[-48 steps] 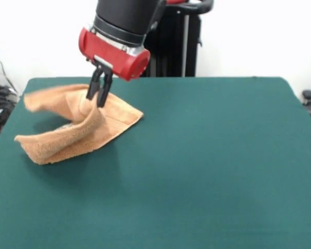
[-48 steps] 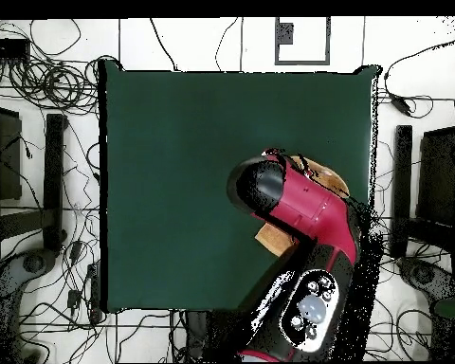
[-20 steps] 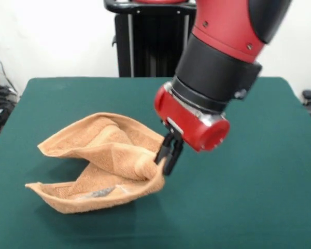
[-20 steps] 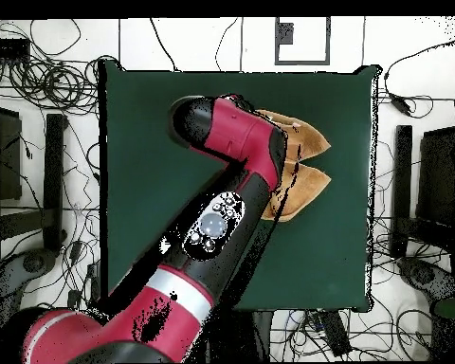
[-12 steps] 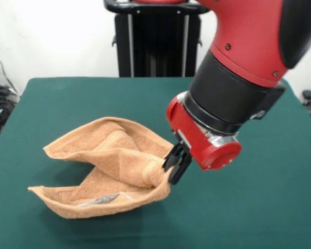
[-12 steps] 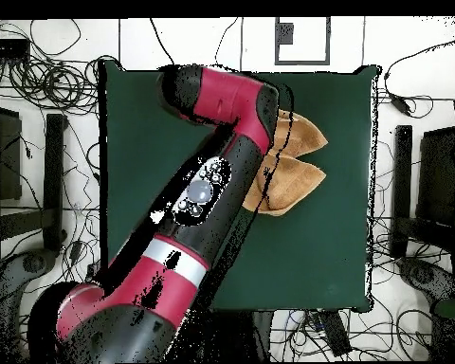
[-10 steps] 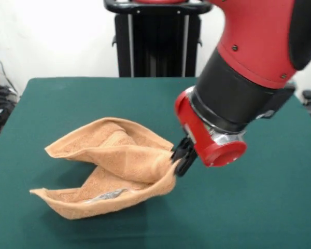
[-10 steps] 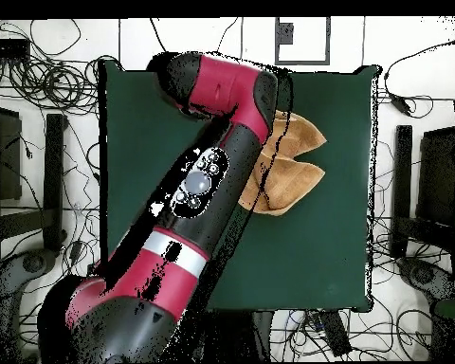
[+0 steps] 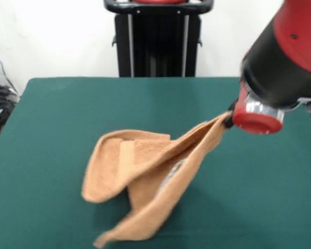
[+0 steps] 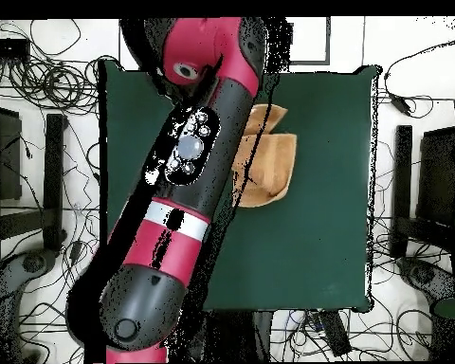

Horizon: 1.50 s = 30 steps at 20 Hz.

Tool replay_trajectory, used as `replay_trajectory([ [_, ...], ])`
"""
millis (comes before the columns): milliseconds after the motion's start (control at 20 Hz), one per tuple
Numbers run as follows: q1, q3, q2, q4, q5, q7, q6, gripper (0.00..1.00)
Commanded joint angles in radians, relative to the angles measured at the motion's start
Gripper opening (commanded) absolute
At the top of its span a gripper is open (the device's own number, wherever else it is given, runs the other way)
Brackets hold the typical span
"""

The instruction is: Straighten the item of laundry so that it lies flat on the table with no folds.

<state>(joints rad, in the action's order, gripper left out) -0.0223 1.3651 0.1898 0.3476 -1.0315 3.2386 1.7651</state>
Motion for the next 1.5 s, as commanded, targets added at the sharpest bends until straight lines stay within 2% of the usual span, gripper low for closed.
replay_trajectory([
  [50,0.026,0.379,0.019,-0.239,-0.102,0.447,0.345,0.0],
  [150,0.005,0.374,0.01,-0.209,-0.037,0.404,0.346,0.0],
  [250,-0.055,0.271,-0.023,-0.109,0.075,0.297,0.308,0.0],
  [450,-0.222,0.078,-0.194,0.191,0.392,-0.062,0.226,0.0],
  [600,-0.303,-0.011,-0.302,0.33,0.51,-0.178,0.159,0.0],
  [800,-0.393,-0.153,-0.441,0.493,0.579,-0.257,0.045,0.0],
  [950,-0.434,-0.279,-0.582,0.645,0.598,-0.379,-0.088,0.0],
  [1150,-0.462,-0.448,-0.796,0.896,0.583,-0.605,-0.411,0.0],
  [1400,-0.475,-0.592,-0.966,1.154,0.55,-0.757,-0.7,0.0],
  [1500,-0.476,-0.641,-1.001,1.216,0.562,-0.786,-0.802,0.0],
])
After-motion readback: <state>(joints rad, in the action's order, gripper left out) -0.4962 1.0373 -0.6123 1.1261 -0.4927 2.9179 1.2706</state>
